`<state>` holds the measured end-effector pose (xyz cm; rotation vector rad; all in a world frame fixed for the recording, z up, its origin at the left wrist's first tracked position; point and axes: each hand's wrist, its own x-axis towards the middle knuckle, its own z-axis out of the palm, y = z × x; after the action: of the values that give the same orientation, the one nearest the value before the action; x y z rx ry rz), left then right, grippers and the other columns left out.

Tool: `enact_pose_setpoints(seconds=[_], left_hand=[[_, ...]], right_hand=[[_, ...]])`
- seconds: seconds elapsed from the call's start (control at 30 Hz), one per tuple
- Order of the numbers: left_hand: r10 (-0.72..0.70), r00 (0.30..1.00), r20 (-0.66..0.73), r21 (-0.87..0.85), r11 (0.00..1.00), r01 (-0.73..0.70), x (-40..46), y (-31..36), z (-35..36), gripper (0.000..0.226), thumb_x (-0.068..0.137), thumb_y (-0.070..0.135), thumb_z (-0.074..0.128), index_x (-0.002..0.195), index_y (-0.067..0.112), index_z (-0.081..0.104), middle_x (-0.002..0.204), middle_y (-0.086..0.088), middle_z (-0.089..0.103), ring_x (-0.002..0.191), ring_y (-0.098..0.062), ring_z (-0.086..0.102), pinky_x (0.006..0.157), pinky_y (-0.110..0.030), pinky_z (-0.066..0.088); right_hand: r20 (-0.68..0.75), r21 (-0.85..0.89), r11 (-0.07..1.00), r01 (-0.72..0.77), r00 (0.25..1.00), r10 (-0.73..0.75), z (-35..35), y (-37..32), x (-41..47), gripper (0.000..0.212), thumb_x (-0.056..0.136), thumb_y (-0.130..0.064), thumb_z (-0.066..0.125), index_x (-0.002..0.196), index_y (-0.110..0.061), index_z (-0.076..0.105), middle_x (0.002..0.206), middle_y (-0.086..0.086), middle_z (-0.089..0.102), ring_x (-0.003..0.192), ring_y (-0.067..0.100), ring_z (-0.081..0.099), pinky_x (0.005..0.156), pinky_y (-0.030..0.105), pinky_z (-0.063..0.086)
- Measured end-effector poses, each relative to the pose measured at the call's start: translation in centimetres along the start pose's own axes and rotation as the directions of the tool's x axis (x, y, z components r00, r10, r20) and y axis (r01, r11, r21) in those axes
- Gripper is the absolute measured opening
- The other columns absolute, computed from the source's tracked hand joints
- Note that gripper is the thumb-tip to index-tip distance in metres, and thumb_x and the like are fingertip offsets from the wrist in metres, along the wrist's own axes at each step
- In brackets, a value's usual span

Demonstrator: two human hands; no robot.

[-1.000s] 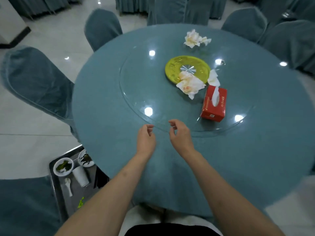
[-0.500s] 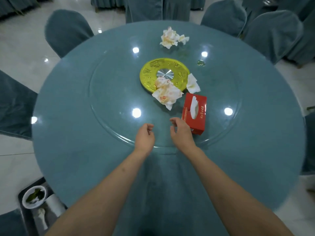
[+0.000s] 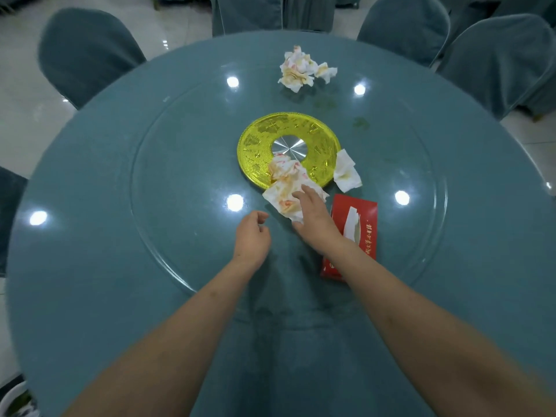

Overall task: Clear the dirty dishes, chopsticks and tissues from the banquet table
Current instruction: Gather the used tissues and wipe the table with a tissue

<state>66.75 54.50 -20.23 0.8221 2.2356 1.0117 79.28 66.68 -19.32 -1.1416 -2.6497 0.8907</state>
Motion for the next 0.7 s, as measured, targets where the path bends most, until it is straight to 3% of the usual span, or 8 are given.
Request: enact_pose_setpoints(seconds=[0.17, 0.37, 0.53, 0.6, 0.7], left_hand=[[-0.003, 1.000, -0.007, 0.047, 0.999, 0.004, 4.2, -0.5, 0.4, 0.038, 0.095, -0.002, 0.044, 0.128, 0.007, 0.060, 0.133, -0.009, 0.059, 0.119, -0.019, 0.054, 0.097, -0.023, 0.039], [-0.024, 1.000, -0.010, 0.103, 0.994, 0.025, 7.9, -1.4, 0.8, 0.039, 0.093, 0.000, 0.045, 0.127, 0.011, 0.061, 0.133, -0.010, 0.057, 0.123, -0.024, 0.051, 0.097, -0.030, 0.041], [-0.025, 1.000, -0.016, 0.113, 0.993, 0.026, 8.8, -1.2, 1.1, 0.040, 0.092, -0.001, 0.045, 0.127, 0.012, 0.061, 0.135, -0.008, 0.057, 0.127, -0.027, 0.049, 0.104, -0.040, 0.045], [-0.021, 0.999, -0.026, 0.118, 0.993, 0.024, 8.9, -1.2, 1.4, 0.041, 0.092, -0.001, 0.045, 0.127, 0.012, 0.062, 0.134, -0.008, 0.059, 0.127, -0.026, 0.050, 0.105, -0.042, 0.046], [-0.002, 0.999, -0.039, 0.151, 0.989, 0.008, 8.8, -1.5, 1.7, 0.042, 0.090, -0.001, 0.045, 0.127, 0.012, 0.062, 0.132, -0.007, 0.060, 0.127, -0.027, 0.047, 0.106, -0.037, 0.042]], right_hand=[[0.128, -0.349, 0.930, 0.117, 0.989, -0.077, -0.3, 2.1, 6.0, 0.089, 0.091, -0.023, 0.075, 0.161, -0.020, 0.020, 0.172, 0.006, -0.004, 0.157, 0.035, -0.010, 0.127, 0.052, 0.009], [0.232, -0.391, 0.908, 0.148, 0.971, -0.058, -0.3, 3.3, 11.3, 0.107, 0.086, -0.044, 0.078, 0.163, -0.026, 0.006, 0.171, 0.000, -0.015, 0.156, 0.033, -0.017, 0.126, 0.054, 0.005], [0.304, -0.355, 0.913, 0.203, 0.948, -0.093, 0.1, 3.6, 14.6, 0.119, 0.081, -0.046, 0.083, 0.163, -0.031, -0.002, 0.169, -0.001, -0.022, 0.156, 0.029, -0.018, 0.125, 0.048, 0.004], [0.348, -0.330, 0.921, 0.208, 0.933, -0.087, -0.1, 3.8, 15.5, 0.124, 0.077, -0.048, 0.085, 0.163, -0.032, -0.004, 0.171, -0.001, -0.017, 0.157, 0.027, -0.014, 0.125, 0.047, 0.006], [0.379, -0.319, 0.922, 0.221, 0.921, -0.090, -0.2, 4.1, 16.3, 0.127, 0.073, -0.053, 0.086, 0.164, -0.025, 0.002, 0.170, 0.005, 0.011, 0.156, 0.030, 0.011, 0.124, 0.047, 0.020]])
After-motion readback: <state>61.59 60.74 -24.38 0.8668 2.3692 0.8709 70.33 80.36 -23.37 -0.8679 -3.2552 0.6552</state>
